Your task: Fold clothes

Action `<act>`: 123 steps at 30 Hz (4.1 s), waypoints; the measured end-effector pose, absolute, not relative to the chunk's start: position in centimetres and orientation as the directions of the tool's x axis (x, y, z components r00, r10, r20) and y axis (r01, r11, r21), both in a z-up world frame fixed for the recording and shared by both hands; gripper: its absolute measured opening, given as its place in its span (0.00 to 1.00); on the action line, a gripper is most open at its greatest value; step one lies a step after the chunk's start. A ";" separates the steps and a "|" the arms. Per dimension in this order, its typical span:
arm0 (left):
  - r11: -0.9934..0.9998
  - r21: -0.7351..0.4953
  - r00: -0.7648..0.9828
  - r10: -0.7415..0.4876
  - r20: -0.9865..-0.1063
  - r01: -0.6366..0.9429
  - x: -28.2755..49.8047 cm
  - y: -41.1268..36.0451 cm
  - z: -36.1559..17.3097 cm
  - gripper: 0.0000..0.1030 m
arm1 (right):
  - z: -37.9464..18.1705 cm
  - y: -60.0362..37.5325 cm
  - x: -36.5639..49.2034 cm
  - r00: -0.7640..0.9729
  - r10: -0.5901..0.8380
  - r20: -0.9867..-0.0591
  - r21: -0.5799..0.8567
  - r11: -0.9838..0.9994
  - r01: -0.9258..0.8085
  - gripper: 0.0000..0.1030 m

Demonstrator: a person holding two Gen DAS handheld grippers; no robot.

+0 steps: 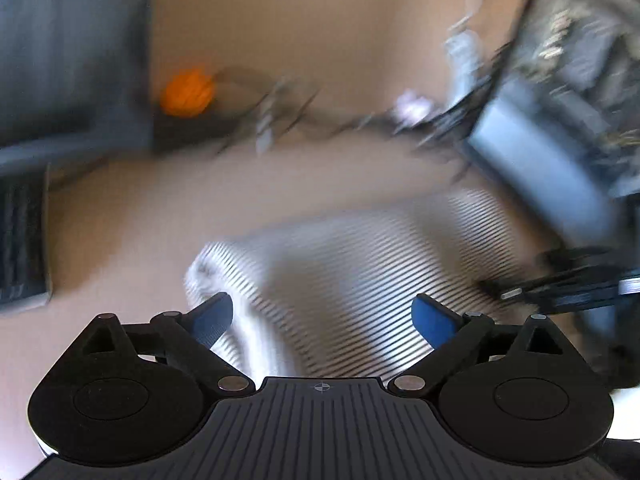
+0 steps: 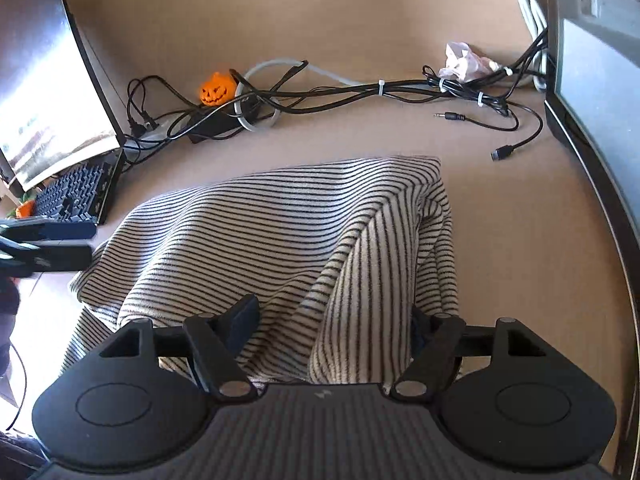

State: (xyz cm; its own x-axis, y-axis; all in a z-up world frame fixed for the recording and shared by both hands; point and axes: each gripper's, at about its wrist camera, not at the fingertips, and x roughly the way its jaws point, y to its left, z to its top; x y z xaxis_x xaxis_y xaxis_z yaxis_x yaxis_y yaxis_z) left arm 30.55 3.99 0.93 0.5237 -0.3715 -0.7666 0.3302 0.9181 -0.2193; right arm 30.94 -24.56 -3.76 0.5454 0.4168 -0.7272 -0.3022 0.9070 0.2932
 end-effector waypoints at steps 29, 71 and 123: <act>0.895 -0.394 0.417 -0.447 -0.792 0.212 33.2 4.2 -1.9 0.88 | -3.8 -23.9 31.7 0.557 0.399 -0.728 0.275 0.915 -0.295 0.49; 0.945 -0.109 0.487 -0.255 -0.836 0.308 28.3 -0.9 -0.6 0.96 | -2.9 -23.1 26.7 0.672 0.333 -0.661 0.227 0.943 -0.243 1.00; 0.867 -0.404 0.466 -0.498 -0.732 0.292 28.3 2.9 -1.4 1.00 | -3.8 -15.6 33.4 0.822 -0.160 -0.546 -0.502 0.848 -0.168 1.00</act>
State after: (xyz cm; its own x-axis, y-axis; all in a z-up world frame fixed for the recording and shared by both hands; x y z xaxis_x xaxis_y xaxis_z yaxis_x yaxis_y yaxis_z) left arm 28.29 2.89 -1.40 0.4660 -0.4977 -0.7316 0.2917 0.8670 -0.4040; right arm 33.36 -15.59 -3.76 0.8223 -0.1598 -0.5462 -0.1684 0.8484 -0.5019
